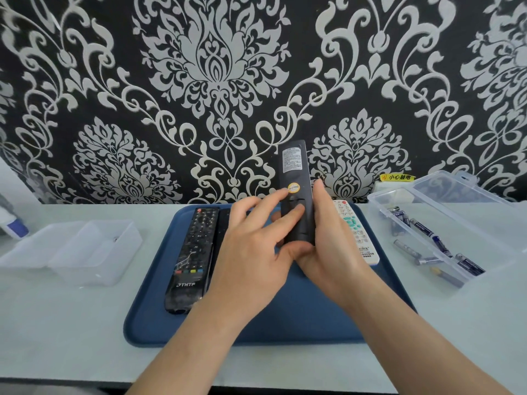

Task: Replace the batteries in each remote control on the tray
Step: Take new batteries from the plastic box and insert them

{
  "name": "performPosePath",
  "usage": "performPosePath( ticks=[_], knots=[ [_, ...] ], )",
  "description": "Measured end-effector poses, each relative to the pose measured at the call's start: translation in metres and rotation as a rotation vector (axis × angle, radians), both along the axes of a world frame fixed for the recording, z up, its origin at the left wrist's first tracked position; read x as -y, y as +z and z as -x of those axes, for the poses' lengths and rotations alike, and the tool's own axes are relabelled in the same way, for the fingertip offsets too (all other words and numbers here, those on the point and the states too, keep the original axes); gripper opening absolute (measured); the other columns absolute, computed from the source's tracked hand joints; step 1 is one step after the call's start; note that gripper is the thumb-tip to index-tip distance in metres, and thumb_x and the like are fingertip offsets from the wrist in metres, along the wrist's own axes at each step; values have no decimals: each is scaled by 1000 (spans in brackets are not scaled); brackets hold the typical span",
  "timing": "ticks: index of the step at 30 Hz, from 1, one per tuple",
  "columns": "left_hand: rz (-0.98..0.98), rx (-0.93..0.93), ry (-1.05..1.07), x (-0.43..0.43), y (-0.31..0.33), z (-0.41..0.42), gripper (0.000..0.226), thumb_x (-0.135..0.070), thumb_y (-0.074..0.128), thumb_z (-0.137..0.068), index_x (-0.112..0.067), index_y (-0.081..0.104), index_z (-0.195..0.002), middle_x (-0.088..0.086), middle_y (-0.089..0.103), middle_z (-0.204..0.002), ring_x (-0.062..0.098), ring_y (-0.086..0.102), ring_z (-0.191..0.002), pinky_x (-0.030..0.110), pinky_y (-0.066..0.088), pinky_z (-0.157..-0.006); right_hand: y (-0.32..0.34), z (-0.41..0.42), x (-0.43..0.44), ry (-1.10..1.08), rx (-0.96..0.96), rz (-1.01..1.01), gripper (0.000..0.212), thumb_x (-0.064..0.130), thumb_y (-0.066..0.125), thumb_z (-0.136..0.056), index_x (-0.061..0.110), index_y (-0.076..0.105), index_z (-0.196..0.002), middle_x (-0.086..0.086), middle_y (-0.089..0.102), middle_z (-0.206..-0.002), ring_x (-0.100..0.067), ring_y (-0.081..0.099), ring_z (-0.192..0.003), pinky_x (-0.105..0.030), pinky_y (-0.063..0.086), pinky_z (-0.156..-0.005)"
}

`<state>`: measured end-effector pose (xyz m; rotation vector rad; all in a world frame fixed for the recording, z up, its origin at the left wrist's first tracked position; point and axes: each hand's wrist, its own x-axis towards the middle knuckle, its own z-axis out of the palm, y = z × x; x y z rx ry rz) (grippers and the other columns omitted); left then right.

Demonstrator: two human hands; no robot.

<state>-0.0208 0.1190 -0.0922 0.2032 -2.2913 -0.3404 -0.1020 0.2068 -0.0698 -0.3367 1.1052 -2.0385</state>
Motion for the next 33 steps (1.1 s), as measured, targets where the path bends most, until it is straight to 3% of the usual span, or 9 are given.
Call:
performPosePath(
  ticks=[6, 11, 15, 18, 21, 25, 28, 30, 33],
  knots=[
    [-99, 12, 18, -2, 0, -2, 46, -45, 55, -83, -24, 64, -123, -7, 57, -132, 18, 46, -107, 25, 36, -100, -2, -3, 3, -12, -66, -2, 44, 43, 41, -103, 9, 63, -121, -7, 71, -100, -18, 67, -87, -32, 52, -74],
    [-607, 194, -168, 13, 14, -6, 41, -35, 80, -73, -54, 63, -106, -35, 54, -125, -9, 47, -120, 27, 39, -105, -10, -1, 1, -71, -273, -188, 36, 37, 36, -105, 21, 69, -103, -2, 74, -93, -12, 66, -74, -33, 55, -67],
    [-445, 362, 70, 43, 12, -21, 34, -44, 61, -86, -43, 62, -120, -22, 58, -127, 5, 48, -125, 32, 39, -106, -8, 5, 0, -41, -402, -327, 33, 30, 37, -104, 25, 69, -111, -2, 71, -90, -12, 59, -68, -26, 49, -60],
    [-261, 803, 388, 54, -1, -30, 57, -54, 45, -93, -35, 34, -145, -3, 31, -153, 29, 21, -141, 44, 29, -112, -7, 9, -3, 16, -474, -371, 27, 21, 48, -100, 26, 63, -122, -3, 64, -88, -14, 58, -72, -15, 47, -53],
    [-226, 985, 420, 47, -12, -26, 65, -63, 32, -93, -38, 13, -150, 2, 6, -161, 36, 3, -145, 53, 19, -114, -10, 11, -4, 56, -540, -443, 29, 12, 56, -94, 9, 58, -123, -9, 60, -81, -17, 54, -68, -13, 39, -46],
    [-132, 974, 406, 27, -16, -16, 64, -65, 24, -93, -39, 10, -150, -1, 3, -162, 36, -1, -146, 54, 18, -111, -18, 10, 2, 52, -566, -486, 41, 12, 61, -89, -4, 49, -125, -10, 57, -77, -19, 54, -68, -29, 45, -64],
    [-137, 904, 330, 15, -17, -10, 51, -60, 23, -96, -44, 25, -144, -1, 21, -157, 31, 10, -144, 51, 24, -105, -21, 9, 3, 51, -565, -460, 29, 8, 63, -90, -6, 51, -112, -11, 59, -80, -18, 55, -67, -29, 51, -59],
    [-189, 678, 301, 15, -11, -8, 34, -47, 26, -100, -38, 53, -117, -8, 50, -129, 22, 35, -130, 44, 31, -92, -22, 5, 5, 21, -597, -465, 11, 8, 61, -93, 6, 52, -98, -10, 62, -86, -17, 56, -67, -26, 53, -56],
    [-569, 358, 214, 20, 4, -9, 34, -35, 36, -101, -26, 61, -79, -12, 63, -81, 14, 60, -91, 32, 43, -74, -28, -1, 12, -40, -761, -423, 13, 18, 58, -94, 16, 62, -106, -8, 65, -99, -25, 64, -89, -39, 56, -82]
  ],
)
